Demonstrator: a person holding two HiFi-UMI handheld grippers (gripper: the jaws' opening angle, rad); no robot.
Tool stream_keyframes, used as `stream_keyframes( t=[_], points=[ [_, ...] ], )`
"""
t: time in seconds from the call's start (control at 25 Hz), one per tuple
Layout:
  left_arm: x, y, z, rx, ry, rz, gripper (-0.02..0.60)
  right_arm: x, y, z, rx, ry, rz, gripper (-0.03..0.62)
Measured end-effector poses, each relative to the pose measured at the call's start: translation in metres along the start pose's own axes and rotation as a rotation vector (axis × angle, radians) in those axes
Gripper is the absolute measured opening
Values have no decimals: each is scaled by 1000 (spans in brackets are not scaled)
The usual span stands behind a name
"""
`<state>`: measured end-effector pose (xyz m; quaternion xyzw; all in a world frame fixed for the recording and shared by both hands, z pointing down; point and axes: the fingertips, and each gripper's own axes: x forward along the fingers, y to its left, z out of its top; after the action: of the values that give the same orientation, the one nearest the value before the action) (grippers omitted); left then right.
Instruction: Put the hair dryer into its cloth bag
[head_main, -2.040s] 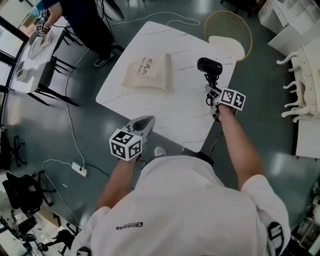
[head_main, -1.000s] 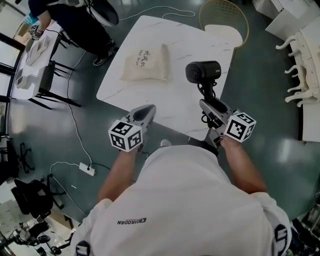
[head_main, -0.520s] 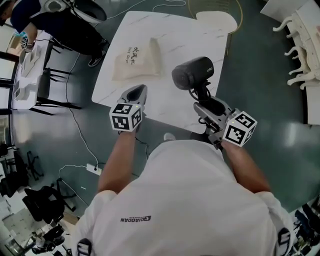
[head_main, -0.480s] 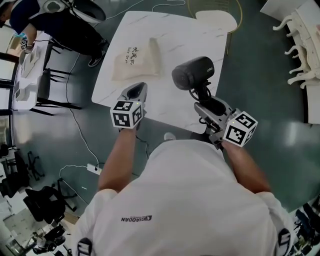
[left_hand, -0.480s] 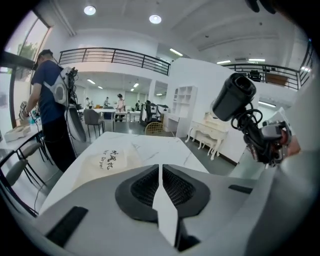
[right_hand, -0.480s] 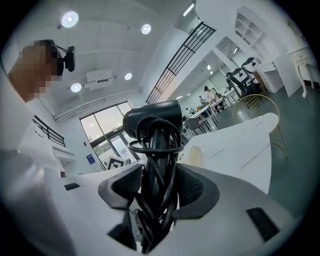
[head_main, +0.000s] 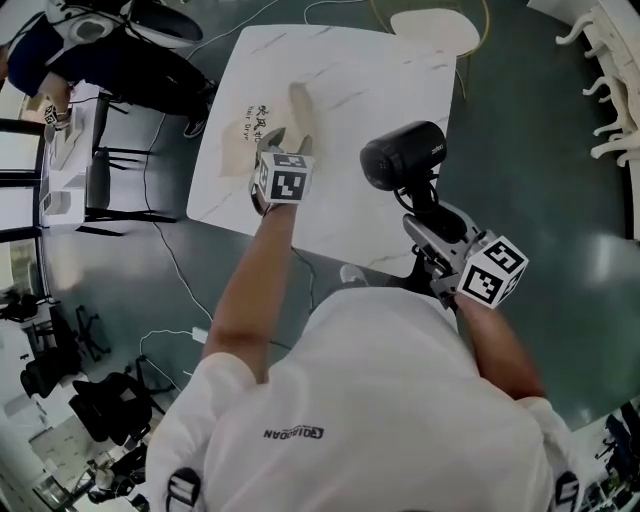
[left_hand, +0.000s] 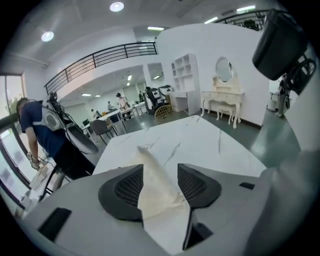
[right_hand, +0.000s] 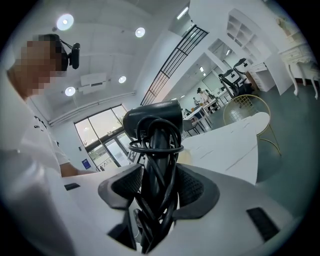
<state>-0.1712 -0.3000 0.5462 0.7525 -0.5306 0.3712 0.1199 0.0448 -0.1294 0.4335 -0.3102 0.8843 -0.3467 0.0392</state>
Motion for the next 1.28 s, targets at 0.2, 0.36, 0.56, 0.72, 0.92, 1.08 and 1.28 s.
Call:
stream_keyframes(
  t=[0.2,0.36,0.56,0.72,0.92,1.08,1.28],
  points=[
    [48,12,-3,27,115,65,259,0,-21,4,15,-2,5,225],
    [77,17,-5,53,190,97,285,-1,-39,12,31,-11,9,226],
    [94,28,-15,12,238,128,285,-1,-54,18,11,-8,5,227],
    [95,31,-22,4,263,129,283,-4,-62,18,21,-6,-3,227],
    [83,31,-34,8,298,111,217,-1,-62,16,20,6,1,227],
    [67,31,-47,5,316,103,172,-1,-55,13,3,19,13,227],
    [51,37,-58,-23,322,95,110,1,-43,12,-8,30,29,227]
  ],
)
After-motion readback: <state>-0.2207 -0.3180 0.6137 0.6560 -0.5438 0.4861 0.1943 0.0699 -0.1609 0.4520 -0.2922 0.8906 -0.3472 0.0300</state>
